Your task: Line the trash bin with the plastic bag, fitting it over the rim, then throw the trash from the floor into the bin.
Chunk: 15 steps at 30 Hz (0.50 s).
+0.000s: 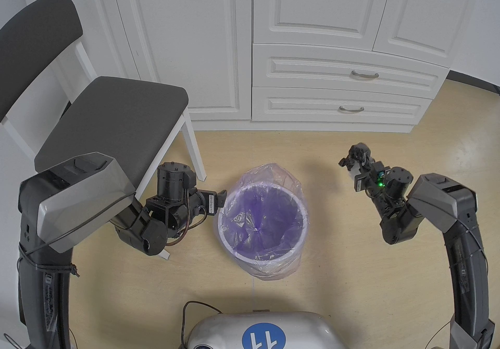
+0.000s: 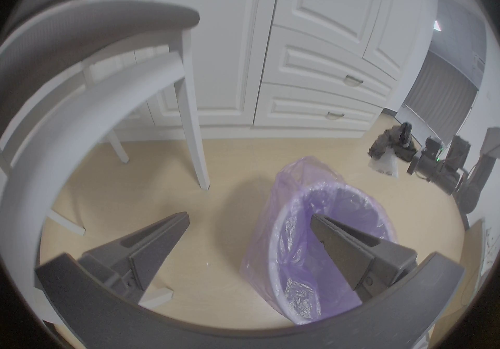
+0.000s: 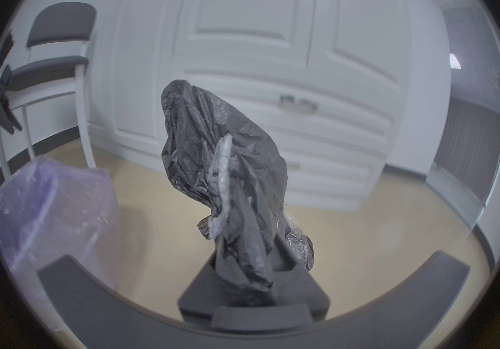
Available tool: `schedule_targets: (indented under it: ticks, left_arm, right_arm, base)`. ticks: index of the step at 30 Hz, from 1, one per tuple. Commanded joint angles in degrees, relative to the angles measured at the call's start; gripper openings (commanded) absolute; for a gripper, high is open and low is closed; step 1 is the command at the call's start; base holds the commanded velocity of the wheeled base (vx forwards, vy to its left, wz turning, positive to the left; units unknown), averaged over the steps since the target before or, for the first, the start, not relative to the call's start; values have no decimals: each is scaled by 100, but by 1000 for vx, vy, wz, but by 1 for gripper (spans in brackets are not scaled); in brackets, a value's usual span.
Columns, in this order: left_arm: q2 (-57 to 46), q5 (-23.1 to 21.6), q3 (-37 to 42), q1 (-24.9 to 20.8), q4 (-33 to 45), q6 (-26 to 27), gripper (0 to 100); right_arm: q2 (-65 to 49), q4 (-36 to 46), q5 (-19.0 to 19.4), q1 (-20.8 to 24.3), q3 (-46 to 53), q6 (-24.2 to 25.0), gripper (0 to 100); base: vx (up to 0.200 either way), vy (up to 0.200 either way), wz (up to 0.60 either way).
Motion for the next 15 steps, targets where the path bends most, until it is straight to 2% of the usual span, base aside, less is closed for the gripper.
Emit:
schedule_targets:
  ticks: [1, 9, 11, 12, 13, 14, 15]
  left_arm:
    - [-972, 8, 950, -239, -923, 421, 100]
    - [-1517, 8, 1503, -282, -1653, 966, 100]
    - [-1719, 8, 1644, -282, -1802, 1080, 100]
    - [-1719, 8, 1644, -282, -1802, 1080, 100]
    - [-1939, 8, 1749, -291, -1890, 1124, 100]
    - [-1939, 8, 1749, -291, -1890, 1124, 100]
    - [-2185, 8, 1890, -344, -1951, 1194, 100]
  right_arm:
    - [-1957, -403, 302, 99, 1465, -700, 0]
    - [-3249, -403, 214, 617, 2818, -735, 0]
    - [-3776, -403, 144, 986, 3433, -726, 0]
    - [-3776, -403, 144, 986, 3433, -726, 0]
    - [-4119, -403, 144, 1303, 3882, -726, 0]
    - [-4119, -403, 144, 1303, 3882, -726, 0]
    - [-4339, -403, 135, 1610, 4198, -718, 0]
  base:
    - [0, 0, 0]
    - [0, 0, 0]
    - [0, 0, 0]
    - [0, 0, 0]
    - [0, 0, 0]
    - [0, 0, 0]
    - [0, 0, 0]
